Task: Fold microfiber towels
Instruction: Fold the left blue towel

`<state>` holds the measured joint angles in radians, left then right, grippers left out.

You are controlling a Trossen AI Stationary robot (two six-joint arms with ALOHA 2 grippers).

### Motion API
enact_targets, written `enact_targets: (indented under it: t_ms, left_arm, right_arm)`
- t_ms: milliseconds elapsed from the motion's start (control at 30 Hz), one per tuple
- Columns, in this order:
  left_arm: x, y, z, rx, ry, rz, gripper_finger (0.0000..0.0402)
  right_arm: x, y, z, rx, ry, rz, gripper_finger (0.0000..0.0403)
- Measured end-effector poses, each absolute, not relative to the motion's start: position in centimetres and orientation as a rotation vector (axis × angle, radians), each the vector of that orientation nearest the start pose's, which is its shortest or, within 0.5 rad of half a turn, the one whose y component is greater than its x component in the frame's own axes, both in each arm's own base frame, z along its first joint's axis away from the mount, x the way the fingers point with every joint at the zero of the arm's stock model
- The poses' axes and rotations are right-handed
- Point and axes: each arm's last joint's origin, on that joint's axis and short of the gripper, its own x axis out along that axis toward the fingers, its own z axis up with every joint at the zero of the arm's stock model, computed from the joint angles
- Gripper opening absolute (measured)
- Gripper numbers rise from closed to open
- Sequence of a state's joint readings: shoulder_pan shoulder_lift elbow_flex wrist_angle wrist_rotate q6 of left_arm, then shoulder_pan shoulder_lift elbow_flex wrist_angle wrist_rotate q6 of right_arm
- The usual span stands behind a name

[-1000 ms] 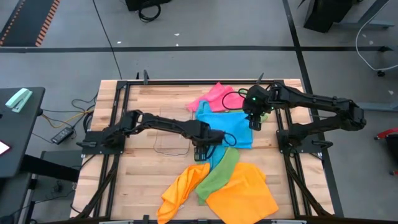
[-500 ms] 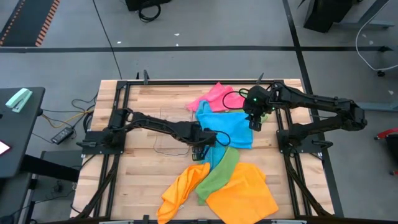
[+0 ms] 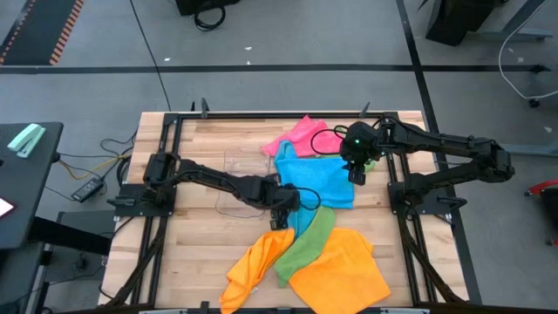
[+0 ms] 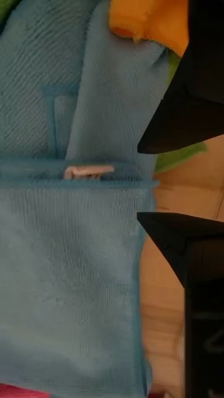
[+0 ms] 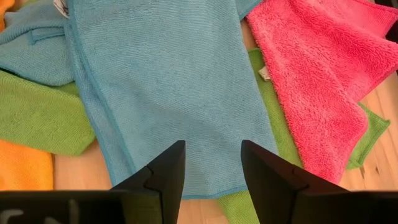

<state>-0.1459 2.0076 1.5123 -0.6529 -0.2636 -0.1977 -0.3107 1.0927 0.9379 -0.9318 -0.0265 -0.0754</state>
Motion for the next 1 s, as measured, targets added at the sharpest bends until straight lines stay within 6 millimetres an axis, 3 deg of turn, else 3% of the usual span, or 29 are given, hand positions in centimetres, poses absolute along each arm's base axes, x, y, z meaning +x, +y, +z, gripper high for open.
enact_targets:
  t_ms: [500,1000]
  left_arm:
    - [41.4,-5.6,17.6,0.104,1.128,0.266,0.0152]
    - [41.6,-5.8,16.9,0.110,1.141,0.289,0.0088]
  right_arm:
    - [18.7,-5.9,27.4,0.128,1.066,-0.225,0.0164]
    - [18.7,-5.9,27.4,0.136,1.066,-0.230,0.0164]
